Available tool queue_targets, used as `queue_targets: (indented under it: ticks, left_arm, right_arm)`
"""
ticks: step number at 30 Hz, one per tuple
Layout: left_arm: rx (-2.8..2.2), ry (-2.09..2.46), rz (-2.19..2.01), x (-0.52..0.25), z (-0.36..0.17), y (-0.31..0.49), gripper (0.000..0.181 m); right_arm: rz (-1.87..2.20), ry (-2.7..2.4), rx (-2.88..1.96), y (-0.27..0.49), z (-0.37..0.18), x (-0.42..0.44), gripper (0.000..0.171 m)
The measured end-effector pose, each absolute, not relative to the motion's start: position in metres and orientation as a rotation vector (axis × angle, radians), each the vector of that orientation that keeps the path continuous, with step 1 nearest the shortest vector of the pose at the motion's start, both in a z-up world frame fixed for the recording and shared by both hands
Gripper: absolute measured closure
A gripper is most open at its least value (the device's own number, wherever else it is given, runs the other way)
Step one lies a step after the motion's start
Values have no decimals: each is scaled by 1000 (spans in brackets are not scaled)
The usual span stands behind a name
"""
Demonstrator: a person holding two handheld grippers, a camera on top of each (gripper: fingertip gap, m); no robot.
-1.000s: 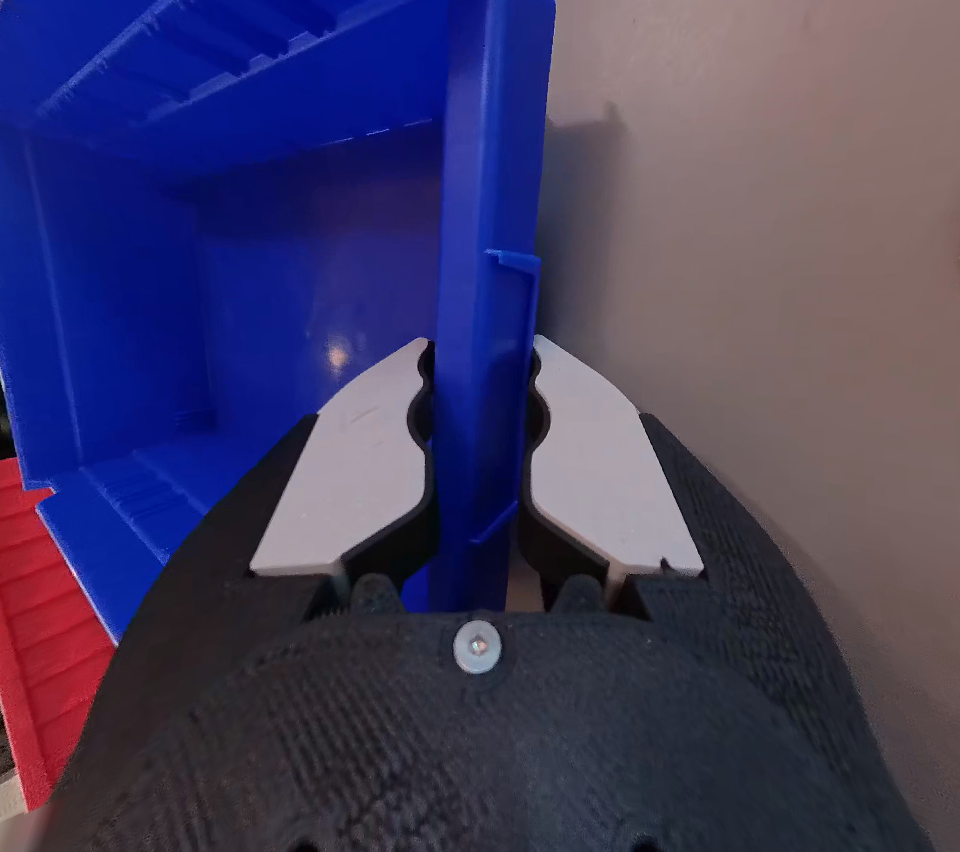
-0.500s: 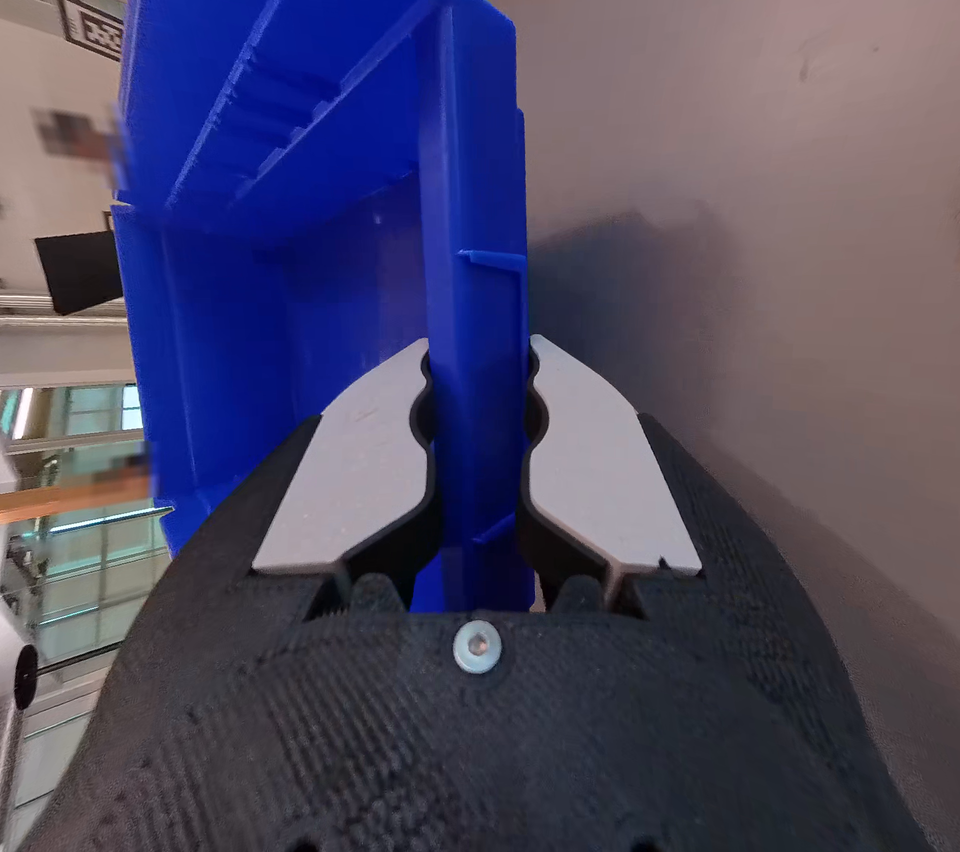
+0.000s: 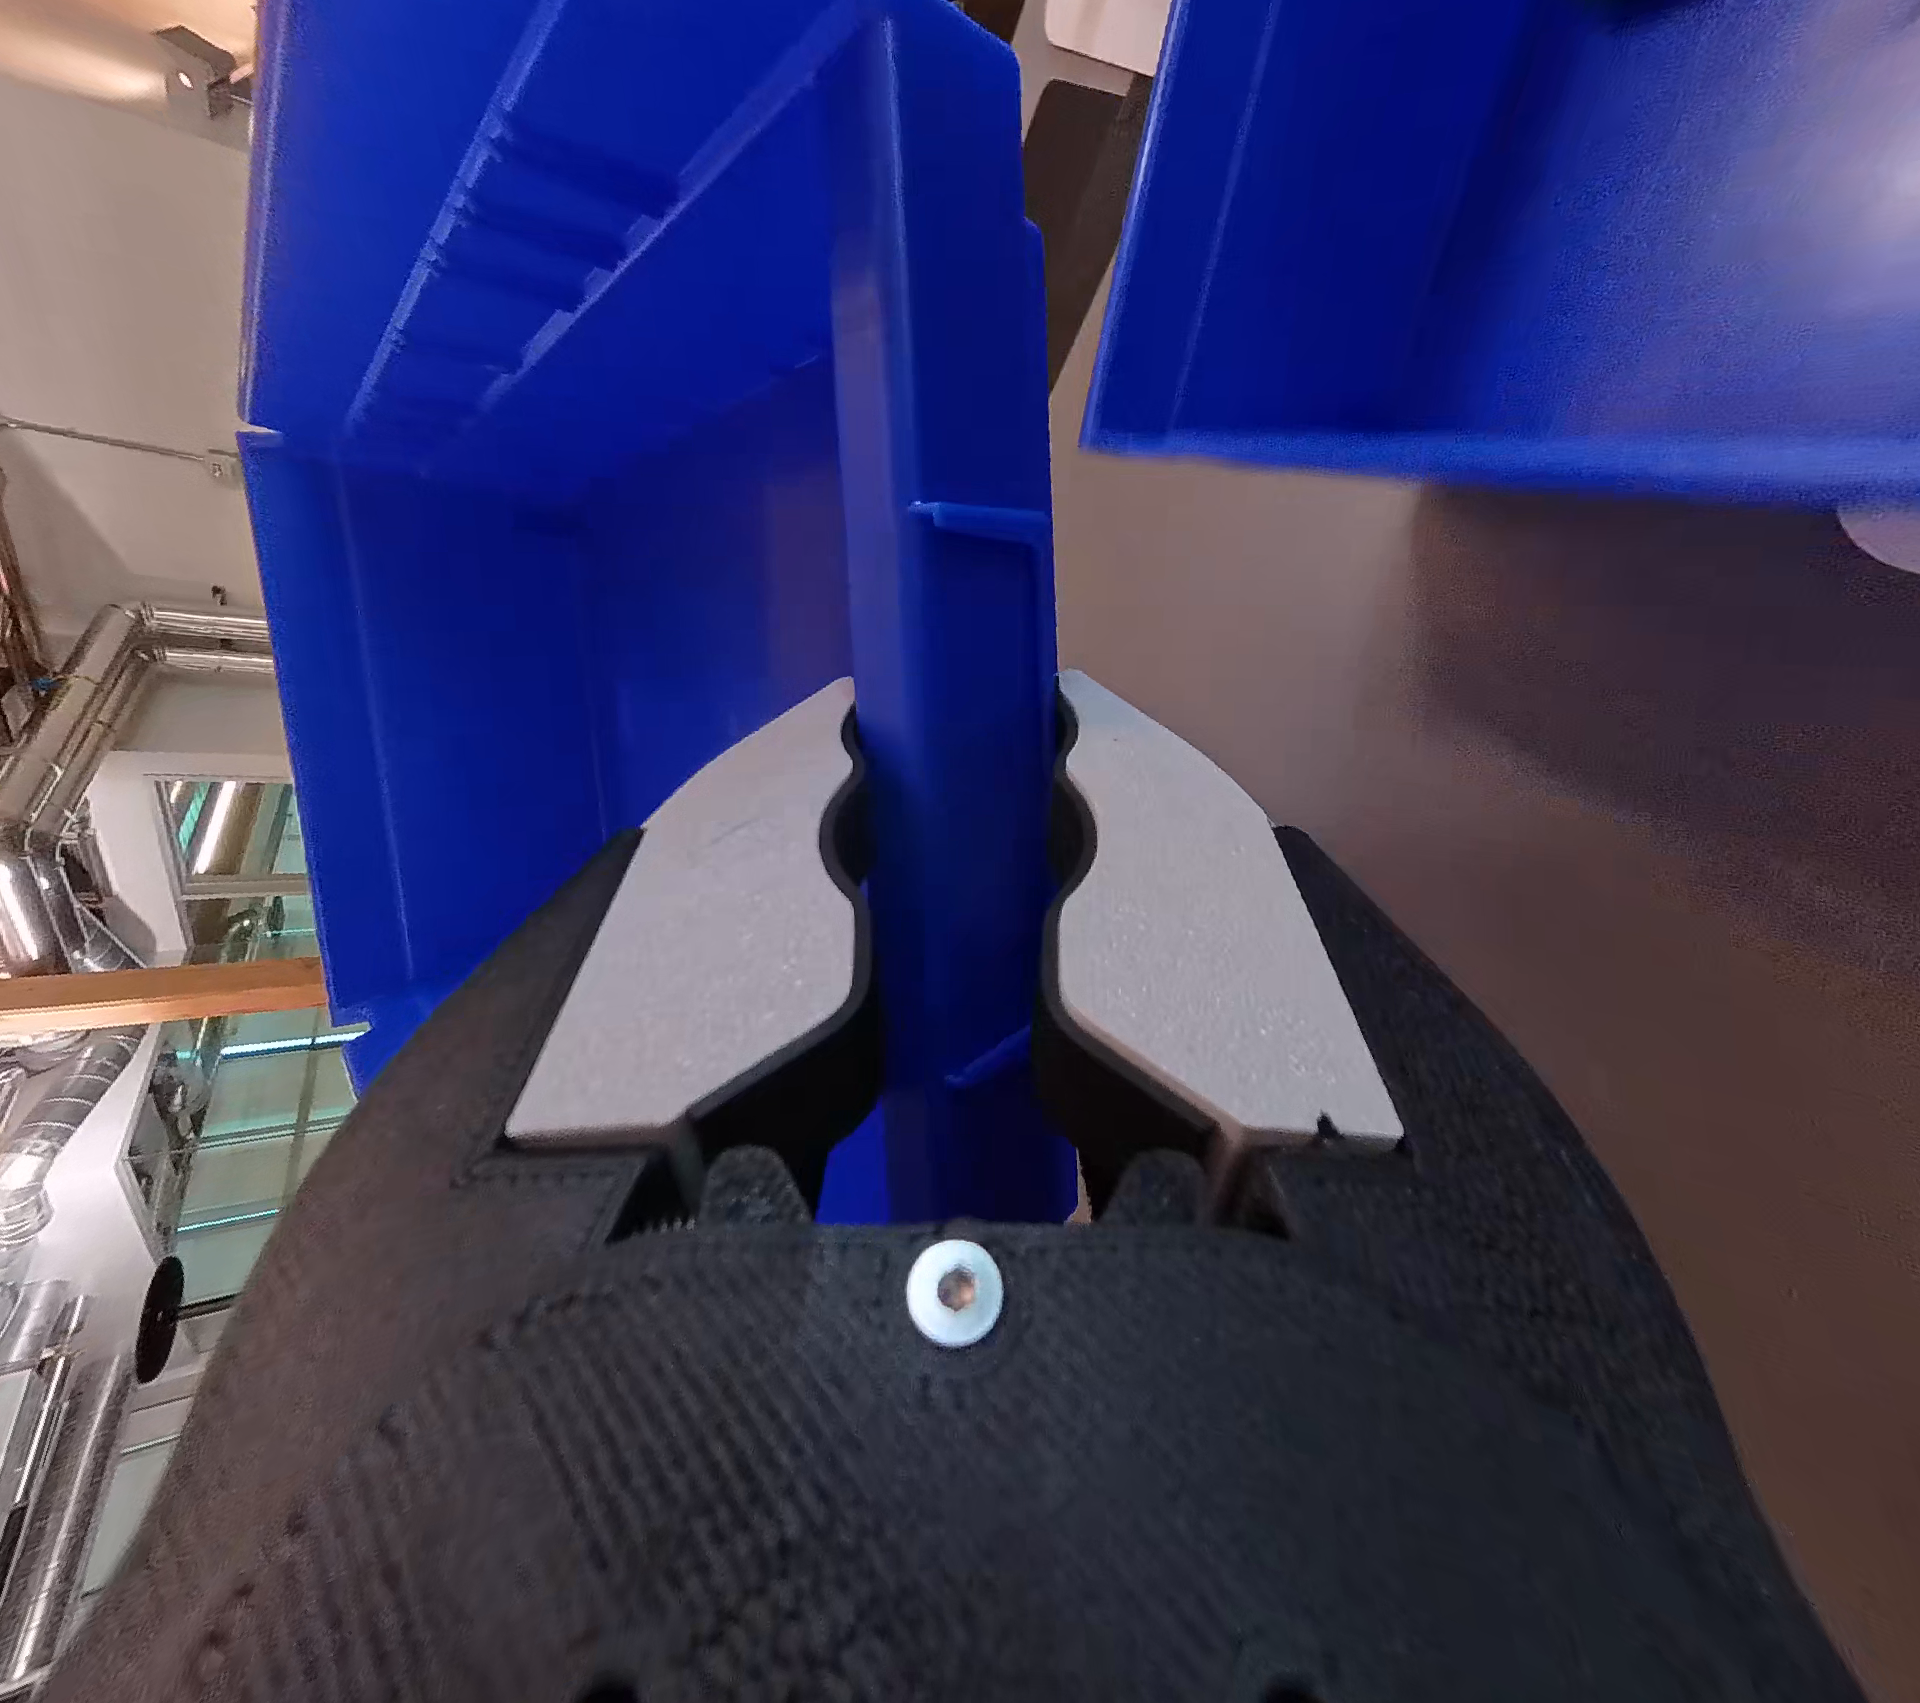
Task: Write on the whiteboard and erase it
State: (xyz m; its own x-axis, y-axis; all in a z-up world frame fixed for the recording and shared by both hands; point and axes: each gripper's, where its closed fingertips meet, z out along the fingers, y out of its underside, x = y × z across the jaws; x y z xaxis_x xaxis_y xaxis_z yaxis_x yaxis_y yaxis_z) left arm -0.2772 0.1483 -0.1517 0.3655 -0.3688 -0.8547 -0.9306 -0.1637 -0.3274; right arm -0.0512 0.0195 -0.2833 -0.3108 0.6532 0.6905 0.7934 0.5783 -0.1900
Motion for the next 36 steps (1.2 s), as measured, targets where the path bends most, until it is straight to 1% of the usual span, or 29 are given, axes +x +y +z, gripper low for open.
queue_targets:
  ticks: [4,6,8,10,12,15,19,22,25,30,36]
  left_arm:
    - [-1716,1152,786,-279,-137,141,150]
    - [-1712,1146,784,-279,-134,139,150]
    - [-1712,1137,778,-280,-134,139,150]
    - [-1719,1135,774,-281,-135,137,150]
    - [-1727,1141,771,-282,-138,136,150]
    - [-1728,1164,769,-280,-145,136,150]
    - [-1710,1211,752,-261,-154,137,150]
    - [-1678,1271,720,-234,-162,135,150]
    - [-1627,1358,665,-196,-171,131,150]
    - [-1534,1513,529,-121,-188,122,150]
    - [-1428,1647,425,-36,-208,122,150]
  right_arm:
    - [-191,-2045,-1021,39,-295,-116,141]
    - [-143,-1978,-964,56,-292,-153,139]
    - [-62,-1854,-933,73,-276,-188,133]
    - [86,-1761,-912,73,-256,-210,126]
    - [225,-1667,-927,67,-234,-215,129]
    - [329,-1587,-973,66,-217,-201,130]
    - [383,-1514,-1078,75,-213,-168,130]
    - [398,-1456,-1154,81,-213,-137,129]
    - [407,-1346,-1221,88,-202,-103,126]
    - [136,-1252,-1220,90,-177,-41,127]
    - [21,-1222,-1275,74,-176,10,128]
